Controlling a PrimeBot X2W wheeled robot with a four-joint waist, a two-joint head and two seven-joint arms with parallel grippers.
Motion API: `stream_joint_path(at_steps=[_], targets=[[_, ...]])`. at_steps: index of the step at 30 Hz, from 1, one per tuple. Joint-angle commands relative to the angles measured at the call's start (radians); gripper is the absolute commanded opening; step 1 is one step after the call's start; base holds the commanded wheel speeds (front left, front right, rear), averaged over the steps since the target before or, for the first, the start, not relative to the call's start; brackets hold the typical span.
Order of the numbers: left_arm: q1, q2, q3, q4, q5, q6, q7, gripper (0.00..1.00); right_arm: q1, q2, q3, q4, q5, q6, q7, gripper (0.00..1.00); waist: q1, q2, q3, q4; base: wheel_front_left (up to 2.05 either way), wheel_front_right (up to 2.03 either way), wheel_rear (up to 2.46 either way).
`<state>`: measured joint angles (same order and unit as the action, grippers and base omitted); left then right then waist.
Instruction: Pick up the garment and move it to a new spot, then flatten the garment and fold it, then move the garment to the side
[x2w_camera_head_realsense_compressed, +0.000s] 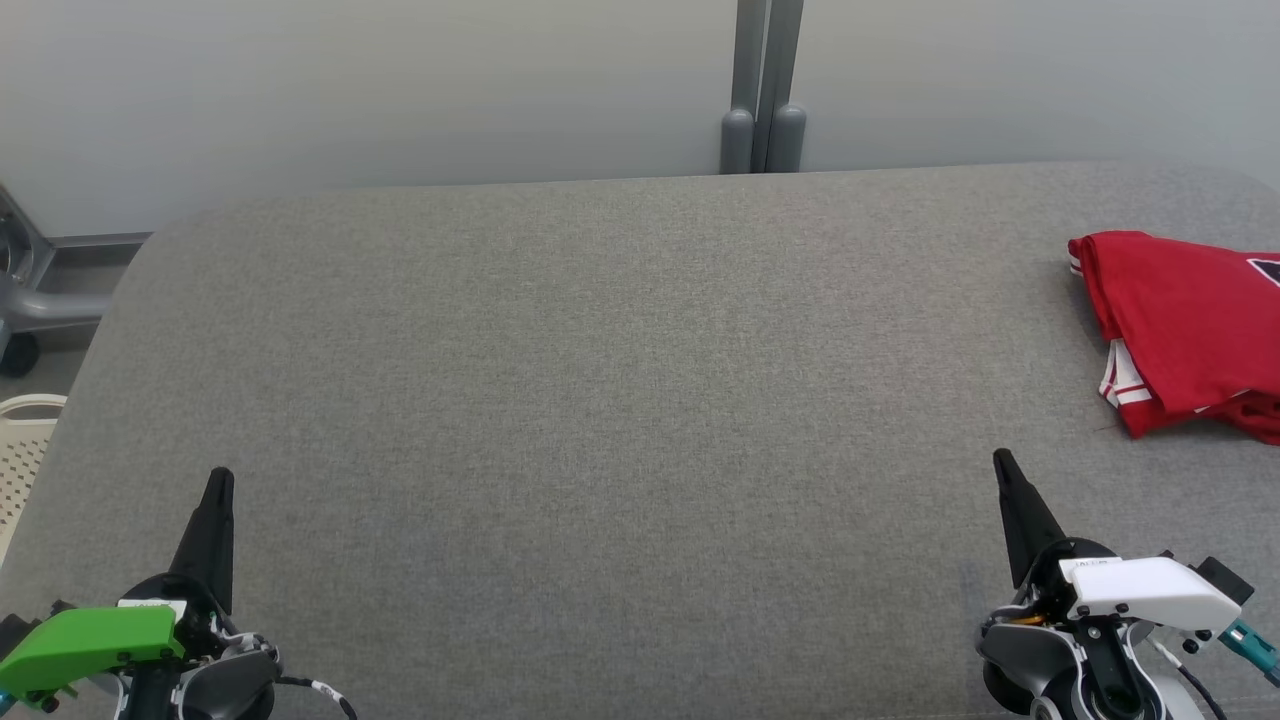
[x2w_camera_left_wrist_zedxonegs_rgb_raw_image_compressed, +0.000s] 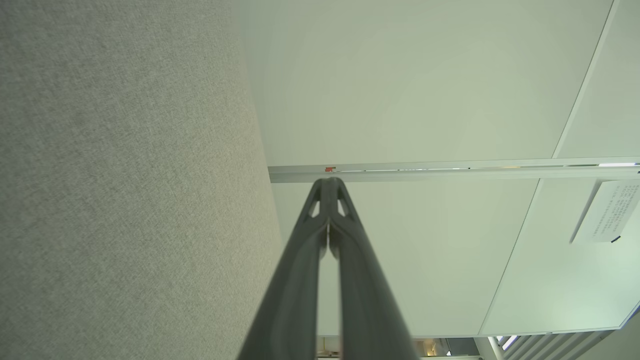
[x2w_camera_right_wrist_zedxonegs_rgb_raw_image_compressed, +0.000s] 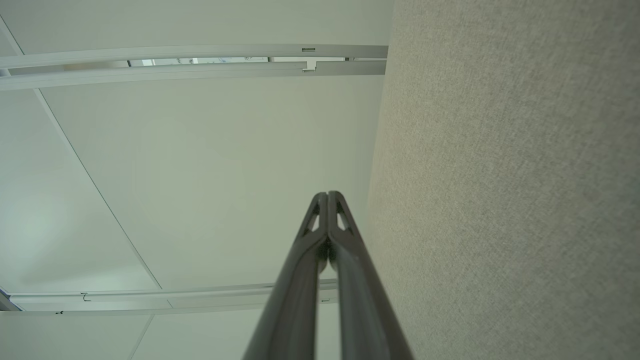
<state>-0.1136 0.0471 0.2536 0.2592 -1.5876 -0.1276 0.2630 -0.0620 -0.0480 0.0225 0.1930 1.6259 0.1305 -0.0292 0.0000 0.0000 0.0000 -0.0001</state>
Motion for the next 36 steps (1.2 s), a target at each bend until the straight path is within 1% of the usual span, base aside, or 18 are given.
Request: stream_joint_path(at_steps=[1,36], targets=[[-0.011,0.006,0.002,-0.003,-0.011,-0.006,0.001,0.00,-0.003,-0.004,-0.002,-0.004,0.001,0.000,0.001,0.00,0.0000,0.0000,0.000,0.000,0.00,0.00,0.00],[-0.011,0.006,0.002,-0.003,-0.012,-0.006,0.001,0.00,-0.003,-0.004,-0.002,-0.004,0.001,0.000,0.001,0.00,0.0000,0.0000,0.000,0.000,0.00,0.00,0.00]])
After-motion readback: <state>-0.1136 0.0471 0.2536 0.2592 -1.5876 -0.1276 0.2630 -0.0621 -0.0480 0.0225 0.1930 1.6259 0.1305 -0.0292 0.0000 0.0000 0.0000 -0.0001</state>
